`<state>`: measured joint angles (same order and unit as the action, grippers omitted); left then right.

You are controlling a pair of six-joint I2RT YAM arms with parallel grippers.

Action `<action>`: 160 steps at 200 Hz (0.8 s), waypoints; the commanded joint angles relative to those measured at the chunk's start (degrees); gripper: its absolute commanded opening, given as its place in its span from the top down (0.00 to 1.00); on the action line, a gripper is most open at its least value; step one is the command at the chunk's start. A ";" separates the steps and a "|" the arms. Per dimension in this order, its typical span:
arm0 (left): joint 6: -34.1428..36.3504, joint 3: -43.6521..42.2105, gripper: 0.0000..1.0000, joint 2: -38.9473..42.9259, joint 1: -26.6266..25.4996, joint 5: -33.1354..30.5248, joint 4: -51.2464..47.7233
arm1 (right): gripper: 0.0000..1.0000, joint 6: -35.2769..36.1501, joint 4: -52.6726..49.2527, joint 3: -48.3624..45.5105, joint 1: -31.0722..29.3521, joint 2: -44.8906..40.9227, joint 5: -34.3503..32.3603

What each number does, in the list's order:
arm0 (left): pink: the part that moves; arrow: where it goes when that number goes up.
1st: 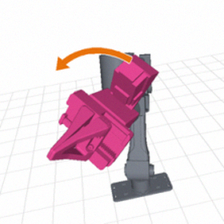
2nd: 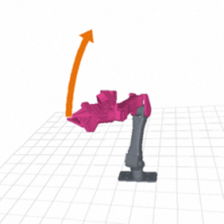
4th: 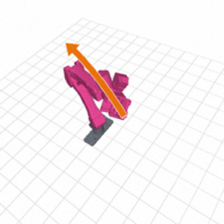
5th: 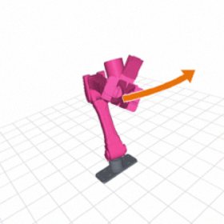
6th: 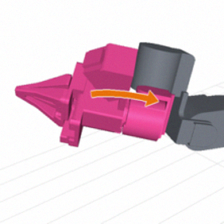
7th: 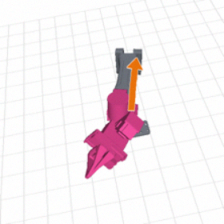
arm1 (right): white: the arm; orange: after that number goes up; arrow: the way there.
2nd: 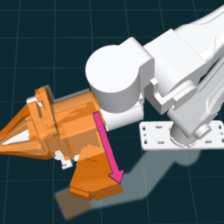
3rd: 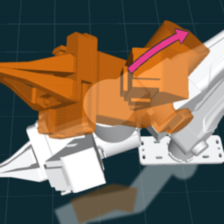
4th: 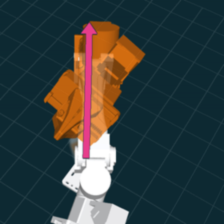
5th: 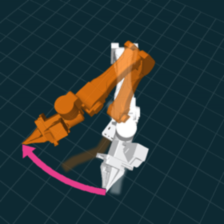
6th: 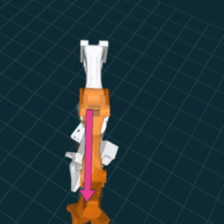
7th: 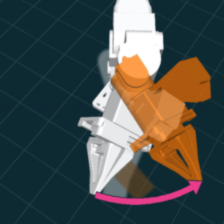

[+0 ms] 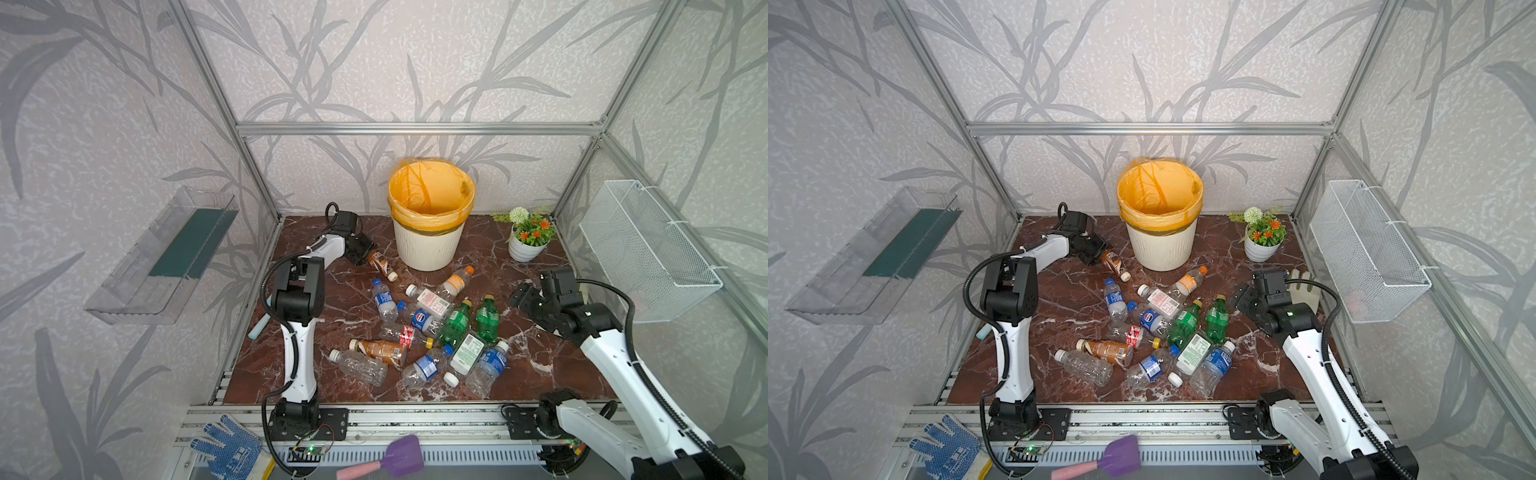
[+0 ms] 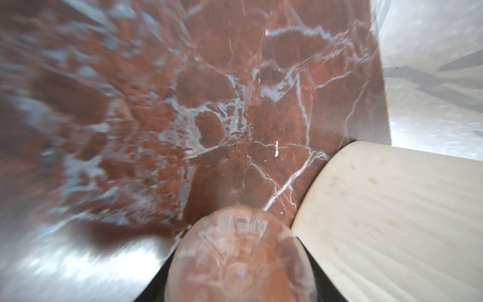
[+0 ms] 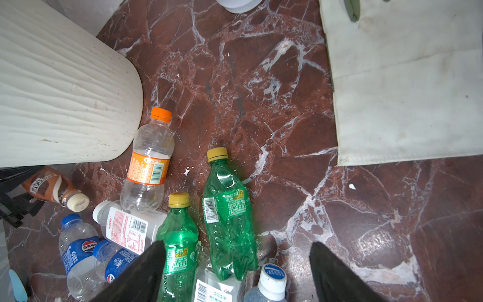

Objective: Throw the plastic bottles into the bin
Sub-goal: 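Lift the brown coffee bottle with the left gripper and drop it into the bin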

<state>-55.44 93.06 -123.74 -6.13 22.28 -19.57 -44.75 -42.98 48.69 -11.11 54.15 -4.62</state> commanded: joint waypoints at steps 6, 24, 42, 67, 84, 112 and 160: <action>-1.46 -1.94 0.57 11.93 2.34 -2.12 3.30 | 0.13 1.85 -1.84 3.09 -0.31 -1.34 -3.29; 1.00 -1.32 0.57 18.19 3.98 -5.24 2.28 | 0.13 4.01 -0.37 3.61 -0.25 -3.17 -5.89; 4.74 1.76 0.57 23.82 4.90 -9.37 0.20 | 0.11 6.25 1.25 3.61 -0.22 -5.39 -8.82; 10.55 4.86 0.56 31.96 4.90 -17.89 3.04 | 0.09 10.97 3.92 3.84 0.17 -7.30 -12.33; 14.88 6.25 0.56 36.68 3.48 -23.19 6.78 | 0.07 13.60 3.63 4.60 0.71 -7.48 -14.43; 25.28 7.75 0.53 39.37 -5.21 -32.18 13.00 | 0.06 17.59 5.67 4.47 4.88 -8.17 -12.75; 32.22 19.60 0.46 25.69 -20.28 -36.78 13.37 | 0.07 18.97 13.56 2.03 10.27 -6.46 0.25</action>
<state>-29.28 104.31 -87.33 -22.17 -9.98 -2.81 -28.08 -34.41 51.55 -1.56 46.06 -11.64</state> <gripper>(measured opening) 0.541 0.936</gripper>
